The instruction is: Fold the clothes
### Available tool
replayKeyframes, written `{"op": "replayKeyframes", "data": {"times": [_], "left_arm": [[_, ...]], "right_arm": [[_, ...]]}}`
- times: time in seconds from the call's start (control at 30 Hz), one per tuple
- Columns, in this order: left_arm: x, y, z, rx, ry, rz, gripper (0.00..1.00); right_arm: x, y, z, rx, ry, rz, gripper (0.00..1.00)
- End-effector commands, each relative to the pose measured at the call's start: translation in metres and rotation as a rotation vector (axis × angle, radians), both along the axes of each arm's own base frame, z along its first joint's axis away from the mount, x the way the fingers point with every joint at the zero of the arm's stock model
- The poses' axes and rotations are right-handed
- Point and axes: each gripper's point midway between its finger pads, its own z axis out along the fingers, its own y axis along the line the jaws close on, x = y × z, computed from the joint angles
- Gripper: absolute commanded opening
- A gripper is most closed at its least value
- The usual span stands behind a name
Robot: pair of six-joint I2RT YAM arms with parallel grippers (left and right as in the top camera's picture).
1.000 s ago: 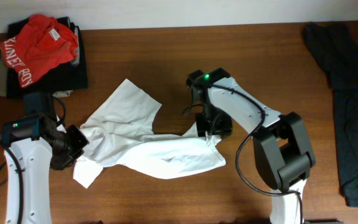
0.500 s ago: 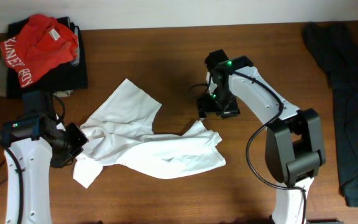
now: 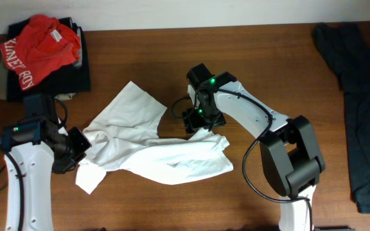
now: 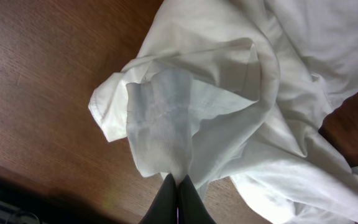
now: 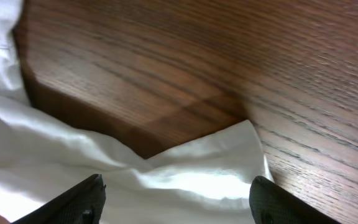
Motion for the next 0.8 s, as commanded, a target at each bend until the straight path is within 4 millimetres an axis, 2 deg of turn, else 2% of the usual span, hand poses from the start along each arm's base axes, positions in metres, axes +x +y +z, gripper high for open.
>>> {"op": "replayKeyframes", "data": {"times": [0.0,0.13,0.23,0.33,0.4,0.53,0.63,0.67,0.7,0.77], "left_arm": [[-0.003,0.001,0.000,0.007,0.004,-0.004,0.01],[-0.002,0.001,0.000,0.008,0.004,-0.004,0.01],[-0.002,0.001,0.000,0.008,0.002,-0.004,0.01],[-0.002,0.001,0.000,0.008,0.000,-0.004,0.01],[-0.002,0.001,0.000,0.008,0.001,-0.004,0.01],[-0.002,0.001,0.000,0.008,0.001,-0.004,0.01],[-0.002,0.001,0.000,0.008,0.001,-0.004,0.01],[-0.002,0.001,0.000,0.008,0.001,-0.004,0.01],[-0.002,0.001,0.000,0.008,0.001,-0.004,0.01],[-0.002,0.001,0.000,0.008,0.001,-0.004,0.01]], "right_arm": [[0.005,-0.021,-0.013,-0.089,-0.009,-0.055,0.78],[0.015,-0.033,-0.014,-0.099,-0.023,-0.090,0.79],[0.013,-0.026,-0.017,-0.050,-0.010,-0.088,0.78],[0.004,-0.017,-0.025,-0.003,0.014,-0.075,0.75],[0.003,-0.017,-0.029,-0.004,0.014,-0.078,0.72],[0.004,-0.018,-0.031,-0.005,0.014,-0.100,0.51],[0.005,-0.018,-0.031,-0.005,0.008,-0.103,0.44],[0.006,-0.018,-0.030,-0.003,0.005,-0.103,0.39],[0.009,-0.018,-0.031,-0.007,-0.006,-0.109,0.28],[0.012,-0.023,-0.032,-0.035,-0.017,-0.145,0.22]]}}
